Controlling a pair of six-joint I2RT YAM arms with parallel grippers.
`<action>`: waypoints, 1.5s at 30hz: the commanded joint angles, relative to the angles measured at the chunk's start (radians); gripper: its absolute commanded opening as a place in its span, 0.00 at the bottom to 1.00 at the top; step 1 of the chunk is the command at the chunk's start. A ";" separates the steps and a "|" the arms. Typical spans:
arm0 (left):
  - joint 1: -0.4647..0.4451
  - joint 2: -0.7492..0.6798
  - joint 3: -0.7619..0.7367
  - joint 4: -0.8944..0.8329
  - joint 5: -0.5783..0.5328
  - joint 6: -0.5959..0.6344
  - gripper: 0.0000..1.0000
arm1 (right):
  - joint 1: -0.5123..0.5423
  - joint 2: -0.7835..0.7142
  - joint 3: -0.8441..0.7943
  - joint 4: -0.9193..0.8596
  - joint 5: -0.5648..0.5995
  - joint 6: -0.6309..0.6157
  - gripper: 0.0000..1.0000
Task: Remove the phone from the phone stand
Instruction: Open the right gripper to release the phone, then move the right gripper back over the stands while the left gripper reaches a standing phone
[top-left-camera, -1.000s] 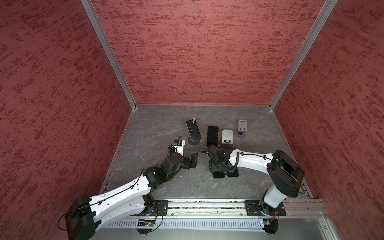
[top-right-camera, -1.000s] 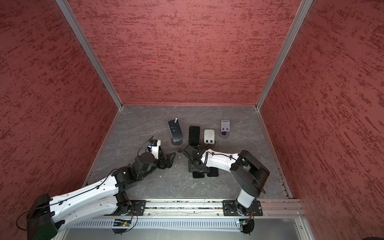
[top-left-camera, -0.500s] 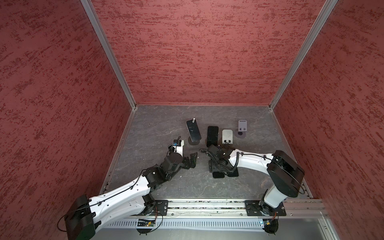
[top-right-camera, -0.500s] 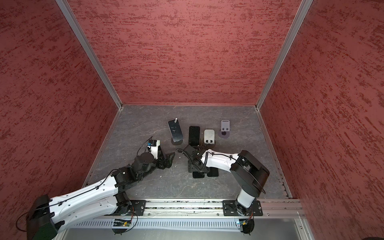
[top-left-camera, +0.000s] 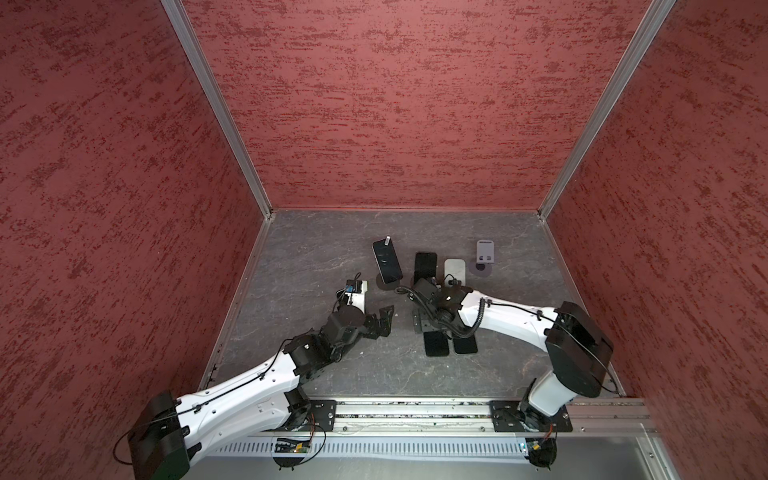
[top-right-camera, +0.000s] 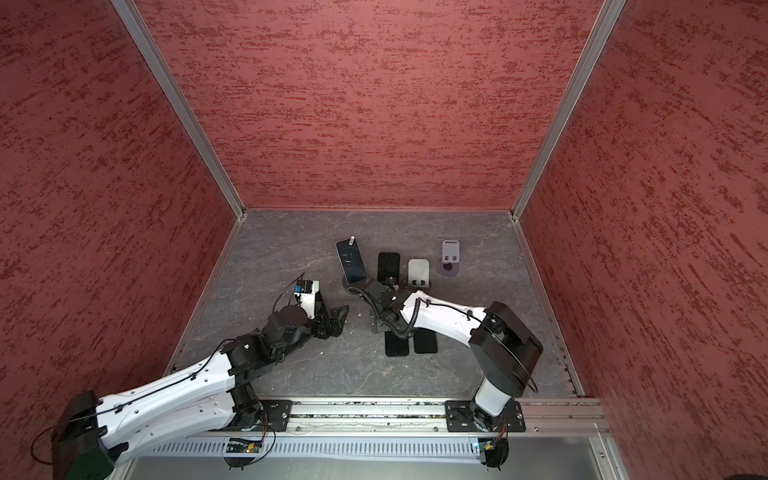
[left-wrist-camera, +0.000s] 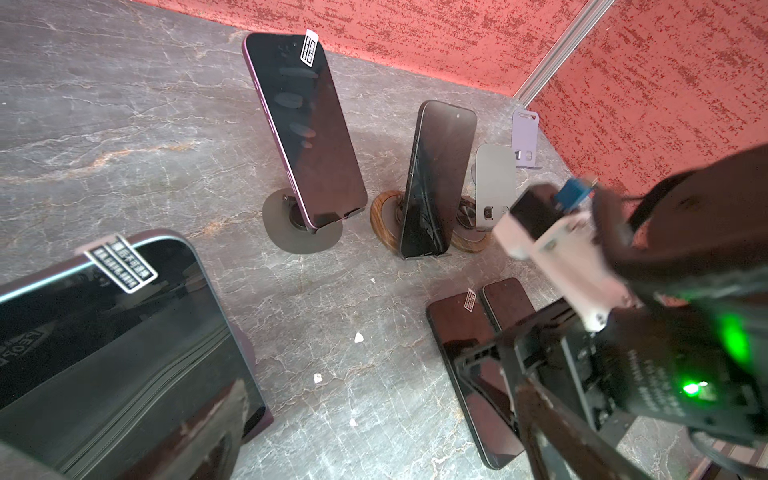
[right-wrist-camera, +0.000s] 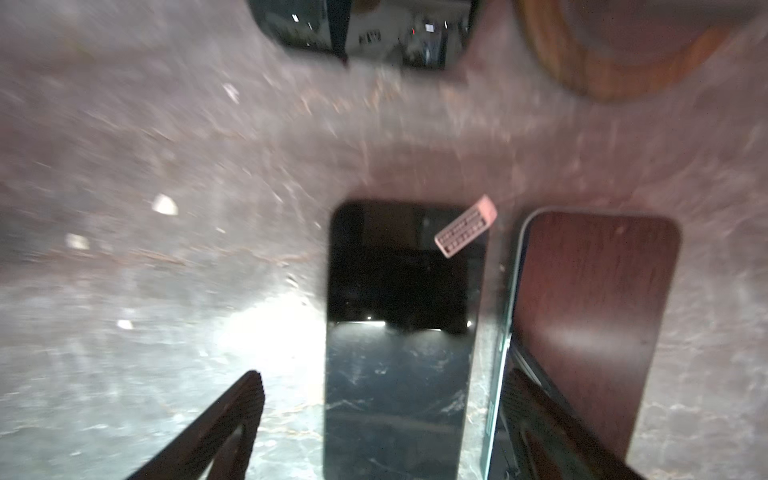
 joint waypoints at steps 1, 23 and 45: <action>0.005 -0.011 0.023 -0.038 -0.025 -0.010 1.00 | -0.006 -0.043 0.043 -0.029 0.088 -0.044 0.94; 0.007 0.034 0.166 -0.252 -0.123 -0.089 1.00 | -0.172 -0.045 0.123 0.189 0.080 -0.206 0.96; -0.073 0.175 0.311 -0.521 -0.431 -0.412 1.00 | -0.220 -0.143 0.054 0.289 0.046 -0.310 0.99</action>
